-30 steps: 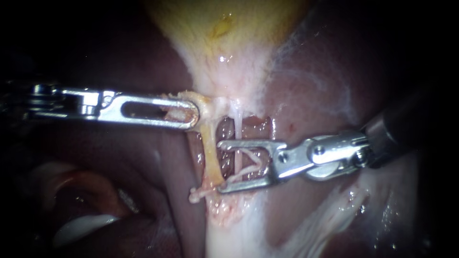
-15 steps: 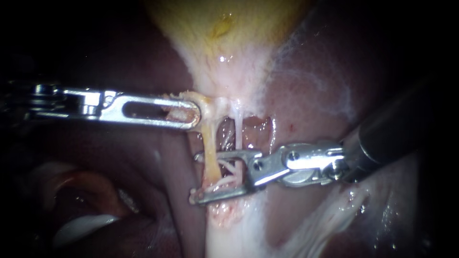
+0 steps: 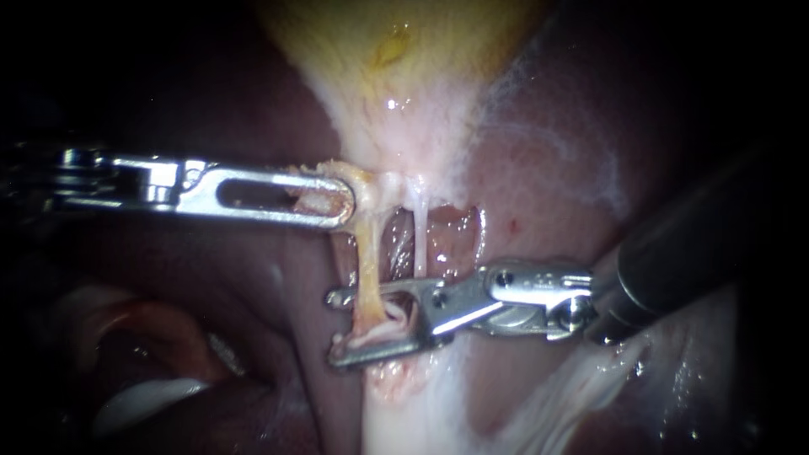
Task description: Clipping second clip left tube
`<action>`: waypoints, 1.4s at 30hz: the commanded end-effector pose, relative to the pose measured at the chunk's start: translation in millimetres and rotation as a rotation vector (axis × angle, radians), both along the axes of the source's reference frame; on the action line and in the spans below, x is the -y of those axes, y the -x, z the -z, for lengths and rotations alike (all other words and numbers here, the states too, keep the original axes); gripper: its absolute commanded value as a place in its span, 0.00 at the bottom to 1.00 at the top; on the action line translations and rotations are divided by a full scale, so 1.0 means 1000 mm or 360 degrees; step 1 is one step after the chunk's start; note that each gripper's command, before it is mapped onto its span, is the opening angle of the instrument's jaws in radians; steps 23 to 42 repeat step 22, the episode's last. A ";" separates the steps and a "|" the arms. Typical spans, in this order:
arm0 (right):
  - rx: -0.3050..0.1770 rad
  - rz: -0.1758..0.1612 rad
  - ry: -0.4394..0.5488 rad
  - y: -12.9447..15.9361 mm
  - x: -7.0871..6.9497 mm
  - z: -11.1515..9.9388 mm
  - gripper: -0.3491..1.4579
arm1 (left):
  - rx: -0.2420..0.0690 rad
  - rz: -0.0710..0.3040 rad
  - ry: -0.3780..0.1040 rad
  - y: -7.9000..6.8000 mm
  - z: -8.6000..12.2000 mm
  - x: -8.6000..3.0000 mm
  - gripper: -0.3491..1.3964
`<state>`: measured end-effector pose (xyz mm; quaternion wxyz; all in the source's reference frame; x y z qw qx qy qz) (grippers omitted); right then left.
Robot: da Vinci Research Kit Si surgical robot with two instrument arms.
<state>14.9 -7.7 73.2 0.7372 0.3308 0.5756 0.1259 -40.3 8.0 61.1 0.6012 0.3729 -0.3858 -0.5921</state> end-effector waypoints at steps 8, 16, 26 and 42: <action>0.0131 -0.0015 -0.0067 0.0006 -0.0005 0.0000 0.00 | 0.0001 -0.0002 0.0000 0.0000 -0.0002 -0.0001 0.00; 0.0131 -0.0014 -0.0067 0.0007 -0.0005 0.0000 0.00 | 0.0001 -0.0002 0.0000 0.0000 -0.0003 -0.0002 0.00; 0.0133 -0.0019 -0.0065 0.0008 -0.0006 -0.0002 0.00 | 0.0001 -0.0002 0.0000 0.0000 -0.0004 -0.0002 0.00; 0.0133 -0.0019 -0.0065 0.0008 -0.0006 -0.0002 0.00 | 0.0001 -0.0002 0.0000 0.0000 -0.0004 -0.0002 0.00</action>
